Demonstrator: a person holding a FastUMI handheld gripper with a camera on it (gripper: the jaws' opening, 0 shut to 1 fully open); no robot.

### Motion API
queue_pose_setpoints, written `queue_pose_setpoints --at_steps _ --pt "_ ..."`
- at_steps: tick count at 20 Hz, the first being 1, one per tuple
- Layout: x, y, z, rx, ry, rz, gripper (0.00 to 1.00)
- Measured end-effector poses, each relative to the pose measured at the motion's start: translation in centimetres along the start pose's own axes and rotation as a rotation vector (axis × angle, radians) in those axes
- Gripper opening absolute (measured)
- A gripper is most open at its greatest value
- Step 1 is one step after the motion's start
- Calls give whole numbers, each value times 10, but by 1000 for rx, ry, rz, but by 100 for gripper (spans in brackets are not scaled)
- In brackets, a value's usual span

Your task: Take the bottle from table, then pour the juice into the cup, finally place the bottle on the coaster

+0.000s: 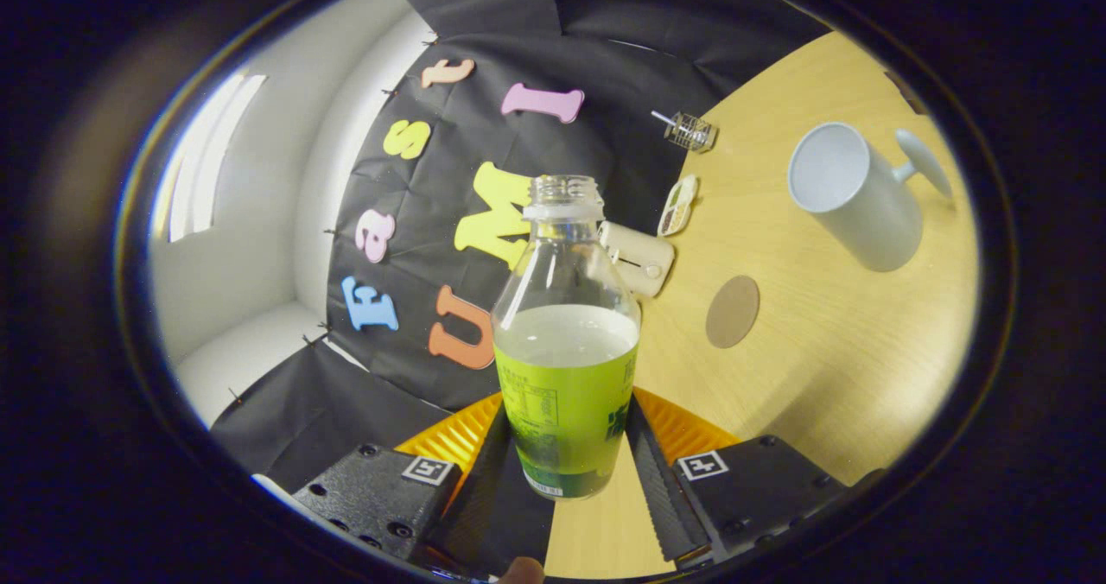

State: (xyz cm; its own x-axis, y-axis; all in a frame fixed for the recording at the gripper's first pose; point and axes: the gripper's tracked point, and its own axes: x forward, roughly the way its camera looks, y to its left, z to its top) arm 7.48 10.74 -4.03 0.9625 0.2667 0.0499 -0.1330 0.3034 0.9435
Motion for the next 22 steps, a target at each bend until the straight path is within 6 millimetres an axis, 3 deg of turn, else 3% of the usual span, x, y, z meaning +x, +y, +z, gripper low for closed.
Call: queue_pose_setpoints --at_steps 10,22 --pt "1 -9 24 302 -46 18 79" --pt "7 -8 49 528 -98 51 79"
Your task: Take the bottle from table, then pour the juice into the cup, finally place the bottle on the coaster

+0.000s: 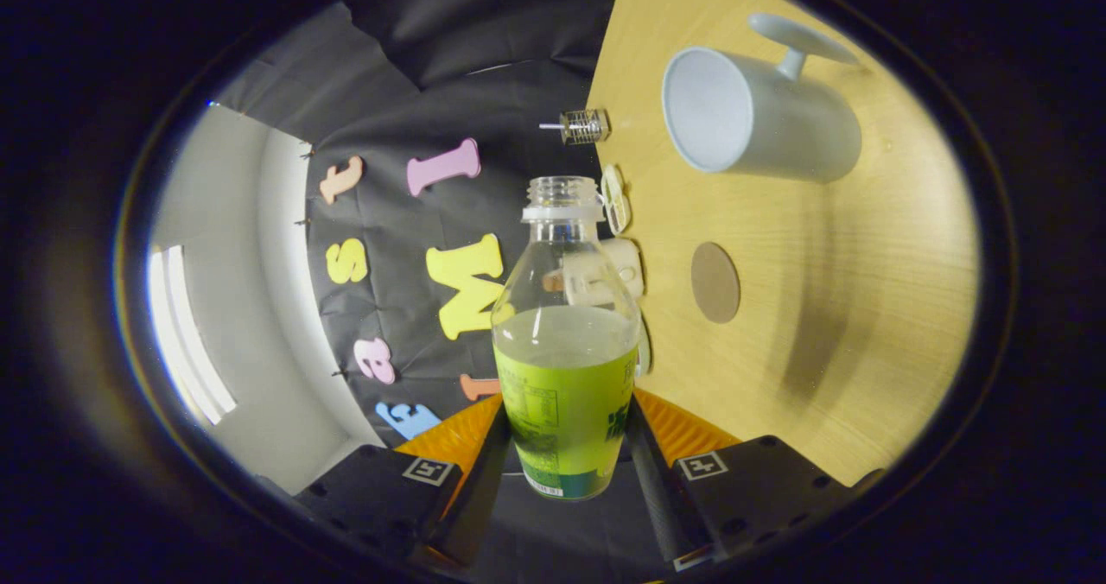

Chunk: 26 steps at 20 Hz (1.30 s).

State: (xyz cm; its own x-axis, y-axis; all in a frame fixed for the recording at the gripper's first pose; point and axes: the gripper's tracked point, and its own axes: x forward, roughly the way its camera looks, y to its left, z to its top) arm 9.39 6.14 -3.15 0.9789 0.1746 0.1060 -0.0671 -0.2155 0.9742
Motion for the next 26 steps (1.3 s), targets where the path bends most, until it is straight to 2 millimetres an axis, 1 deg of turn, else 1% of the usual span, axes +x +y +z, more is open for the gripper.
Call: queue_pose_setpoints --at_steps 3,6,12,13,16,21,26 --pt "1 -2 4 42 -7 0 79" --pt "1 8 11 81 -16 26 79" --pt "9 10 22 133 -24 35 79" --pt "12 8 22 135 -20 28 79" --pt "17 11 21 158 -21 34 79" --pt "17 14 23 180 -26 41 79" --pt "17 22 24 208 -26 54 79"
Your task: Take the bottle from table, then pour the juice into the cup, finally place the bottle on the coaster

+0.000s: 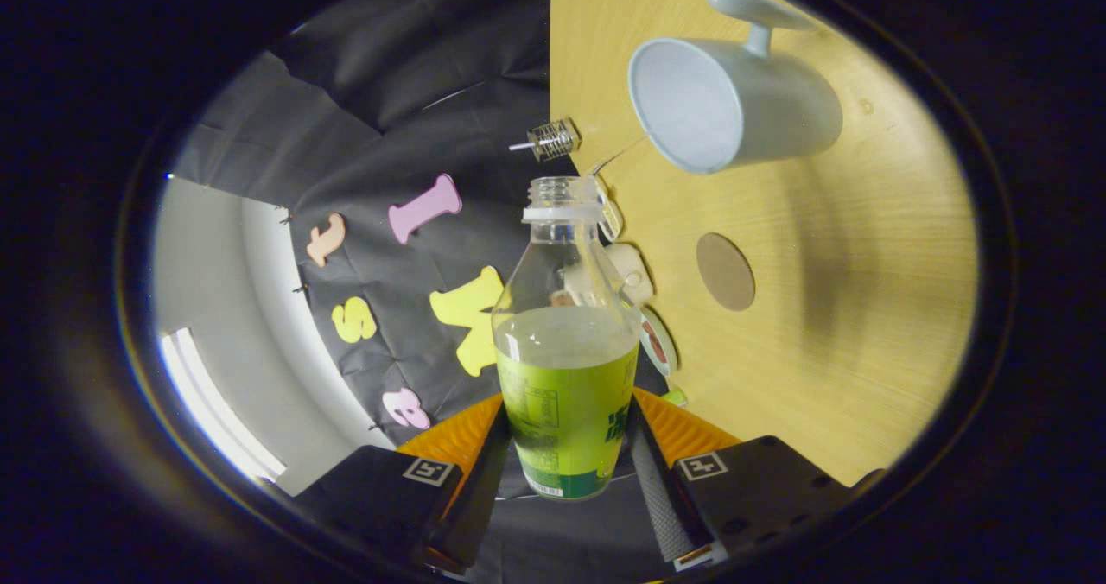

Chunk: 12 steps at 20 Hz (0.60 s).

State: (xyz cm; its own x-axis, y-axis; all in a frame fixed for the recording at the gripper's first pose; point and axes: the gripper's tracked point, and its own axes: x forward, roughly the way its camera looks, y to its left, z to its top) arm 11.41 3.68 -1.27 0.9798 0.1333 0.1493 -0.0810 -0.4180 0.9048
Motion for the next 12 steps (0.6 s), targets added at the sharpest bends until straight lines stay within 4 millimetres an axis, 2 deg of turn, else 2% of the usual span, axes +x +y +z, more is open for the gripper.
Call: queue_pose_setpoints --at_steps 7,12 --pt "-2 15 3 46 -2 23 79" --pt "-6 25 -4 96 7 33 79"
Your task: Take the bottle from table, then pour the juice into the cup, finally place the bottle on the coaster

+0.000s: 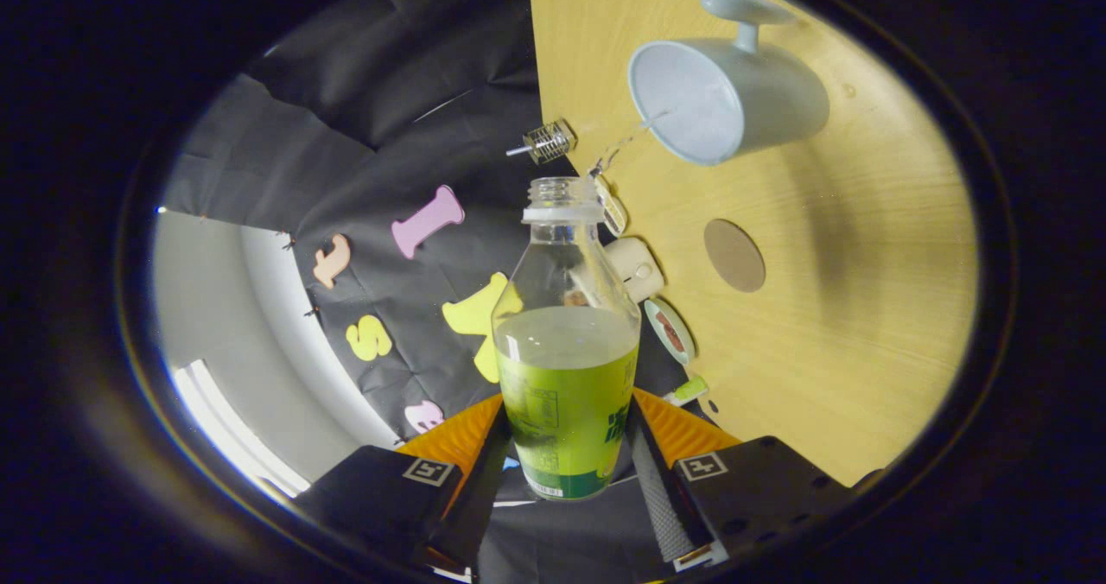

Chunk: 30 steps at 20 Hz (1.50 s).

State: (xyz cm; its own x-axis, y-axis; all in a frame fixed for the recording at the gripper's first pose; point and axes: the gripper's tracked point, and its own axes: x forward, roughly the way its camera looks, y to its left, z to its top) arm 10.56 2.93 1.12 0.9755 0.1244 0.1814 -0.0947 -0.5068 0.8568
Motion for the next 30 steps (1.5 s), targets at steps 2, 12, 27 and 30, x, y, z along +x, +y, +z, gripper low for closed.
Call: queue_pose_setpoints --at_steps 2,12,27,30 --pt "0 4 -4 1 7 6 79" --pt "0 17 -10 55 14 20 79" --pt "5 54 -8 129 -4 46 79" --pt "5 54 -6 149 -12 40 79"
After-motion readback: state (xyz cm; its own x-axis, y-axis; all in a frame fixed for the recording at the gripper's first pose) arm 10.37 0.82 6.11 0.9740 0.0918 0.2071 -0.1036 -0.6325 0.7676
